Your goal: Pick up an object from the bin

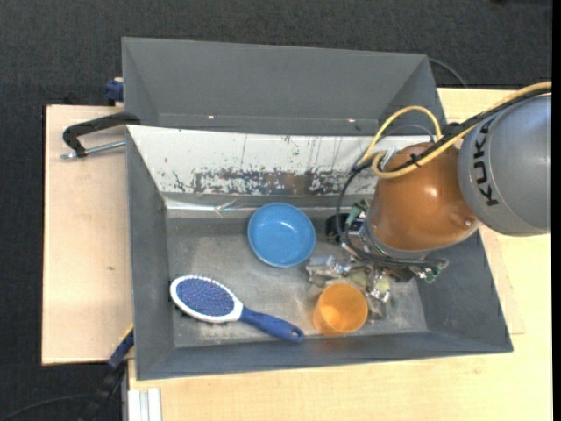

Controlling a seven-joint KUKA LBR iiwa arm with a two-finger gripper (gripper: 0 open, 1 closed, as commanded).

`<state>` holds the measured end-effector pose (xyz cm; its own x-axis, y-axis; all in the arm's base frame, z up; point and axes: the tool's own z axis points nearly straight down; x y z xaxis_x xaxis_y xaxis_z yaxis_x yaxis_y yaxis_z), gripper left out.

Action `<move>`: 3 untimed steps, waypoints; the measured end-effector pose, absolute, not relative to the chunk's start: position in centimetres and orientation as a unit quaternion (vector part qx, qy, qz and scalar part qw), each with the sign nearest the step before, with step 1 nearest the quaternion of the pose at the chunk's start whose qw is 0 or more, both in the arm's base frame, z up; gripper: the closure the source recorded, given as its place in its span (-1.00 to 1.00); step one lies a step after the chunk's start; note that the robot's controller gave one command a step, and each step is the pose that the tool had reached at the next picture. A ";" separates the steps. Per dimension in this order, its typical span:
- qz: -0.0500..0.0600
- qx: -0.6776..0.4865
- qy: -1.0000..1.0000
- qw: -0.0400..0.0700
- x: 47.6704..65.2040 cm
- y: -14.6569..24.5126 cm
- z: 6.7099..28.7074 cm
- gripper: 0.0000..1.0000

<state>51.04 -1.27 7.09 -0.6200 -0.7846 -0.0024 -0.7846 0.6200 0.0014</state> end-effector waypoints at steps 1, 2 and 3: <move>0.000 -0.435 0.900 0.002 51.1 -1.5 7.2 1.00; -0.003 -0.464 0.886 0.007 51.1 -2.4 26.6 1.00; 0.000 -0.435 0.901 -0.001 52.9 -12.2 19.3 1.00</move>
Offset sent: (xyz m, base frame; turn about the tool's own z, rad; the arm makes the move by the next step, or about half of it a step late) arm 0.0000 0.0000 0.0000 0.0000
